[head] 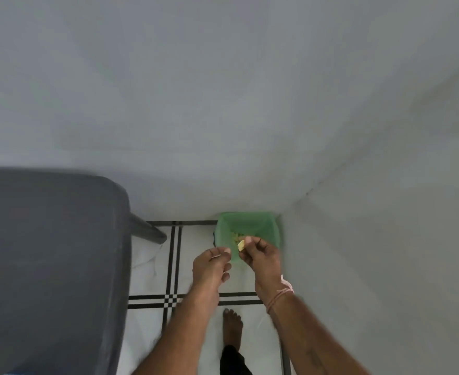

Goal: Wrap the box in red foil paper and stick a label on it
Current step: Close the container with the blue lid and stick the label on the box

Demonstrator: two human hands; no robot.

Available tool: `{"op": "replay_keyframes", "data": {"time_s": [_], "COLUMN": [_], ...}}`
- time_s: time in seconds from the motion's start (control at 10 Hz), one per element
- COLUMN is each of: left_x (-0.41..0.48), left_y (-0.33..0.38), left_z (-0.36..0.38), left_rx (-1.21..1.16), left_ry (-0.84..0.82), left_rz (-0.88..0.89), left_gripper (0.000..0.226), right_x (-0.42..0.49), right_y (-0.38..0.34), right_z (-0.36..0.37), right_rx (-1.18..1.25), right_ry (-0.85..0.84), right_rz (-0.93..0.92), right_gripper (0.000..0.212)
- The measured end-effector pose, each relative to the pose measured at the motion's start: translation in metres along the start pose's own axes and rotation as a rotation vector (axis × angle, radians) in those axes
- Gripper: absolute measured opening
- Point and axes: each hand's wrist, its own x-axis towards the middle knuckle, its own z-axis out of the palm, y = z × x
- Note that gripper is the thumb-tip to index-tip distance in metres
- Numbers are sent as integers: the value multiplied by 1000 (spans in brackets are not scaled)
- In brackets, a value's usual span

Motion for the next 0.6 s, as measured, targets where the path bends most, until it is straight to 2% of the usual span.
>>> {"op": "replay_keyframes", "data": {"time_s": [0.1, 0.2, 0.4, 0.5, 0.6], "left_x": [63, 137, 257, 297, 313], "left_y": [-28, -56, -94, -110, -121], "left_z": [34, 57, 83, 88, 87], "left_rx": [67, 160, 351, 479, 570], "left_ry": [40, 67, 102, 62, 62], "left_rz": [-24, -2, 62, 118, 138], "left_gripper": [13, 14, 25, 30, 33], "right_x": [69, 145, 264, 300, 309], "right_y": [19, 51, 125, 148, 161], "right_z": [-22, -37, -62, -72, -81], "right_rx": [-82, -167, -344, -419, -368], "right_ry": [62, 99, 189, 217, 210], "right_rz": [31, 33, 105, 170, 228], "right_gripper": [10, 23, 19, 26, 29]}}
